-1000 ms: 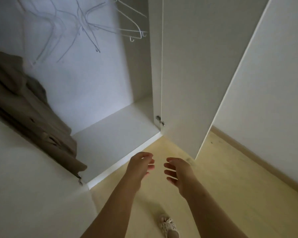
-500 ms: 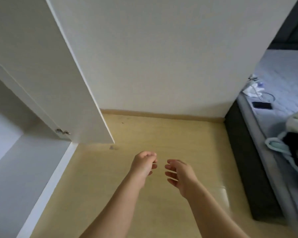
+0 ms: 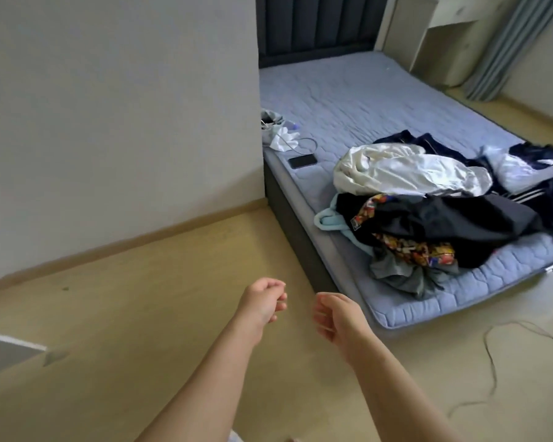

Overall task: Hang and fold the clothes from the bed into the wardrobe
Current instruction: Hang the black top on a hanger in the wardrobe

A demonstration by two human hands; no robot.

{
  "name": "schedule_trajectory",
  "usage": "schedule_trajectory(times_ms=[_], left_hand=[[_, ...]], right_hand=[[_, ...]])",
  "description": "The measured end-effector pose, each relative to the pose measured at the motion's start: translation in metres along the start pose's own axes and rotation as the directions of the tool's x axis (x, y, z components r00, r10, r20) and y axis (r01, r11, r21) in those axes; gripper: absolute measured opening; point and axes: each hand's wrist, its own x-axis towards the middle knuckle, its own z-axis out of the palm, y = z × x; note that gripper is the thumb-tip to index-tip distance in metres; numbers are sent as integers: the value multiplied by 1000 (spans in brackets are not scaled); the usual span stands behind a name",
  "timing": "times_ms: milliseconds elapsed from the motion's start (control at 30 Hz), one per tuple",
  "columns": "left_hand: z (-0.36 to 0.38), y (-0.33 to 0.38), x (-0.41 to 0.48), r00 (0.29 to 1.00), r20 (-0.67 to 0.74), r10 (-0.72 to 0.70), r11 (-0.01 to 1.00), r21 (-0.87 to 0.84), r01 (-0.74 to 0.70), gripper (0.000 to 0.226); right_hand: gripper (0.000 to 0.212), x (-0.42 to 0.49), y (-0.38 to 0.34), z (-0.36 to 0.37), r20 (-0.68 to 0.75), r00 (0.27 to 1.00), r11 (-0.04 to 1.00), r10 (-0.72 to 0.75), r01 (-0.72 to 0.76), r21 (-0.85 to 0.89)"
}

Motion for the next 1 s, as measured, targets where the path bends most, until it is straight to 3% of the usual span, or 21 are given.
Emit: schedule_trajectory(times_ms=[233, 533, 833, 1000], left_hand=[[73, 41, 57, 995, 101, -11, 993, 117, 0, 17], [163, 129, 169, 976, 215, -35, 972, 232, -16, 14], [247, 183, 251, 959, 255, -124, 905, 425, 4, 14], [305, 195, 288, 967, 236, -96, 846, 531, -45, 21]], right_hand=[[17, 46, -39, -57, -101, 994, 991, 46, -33, 126], [17, 143, -134, -107, -281, 959, 973, 37, 30, 231], [14, 221, -191, -156, -343, 921, 930, 186, -52, 363], [14, 258, -209, -199, -321, 914, 917, 246, -113, 382]])
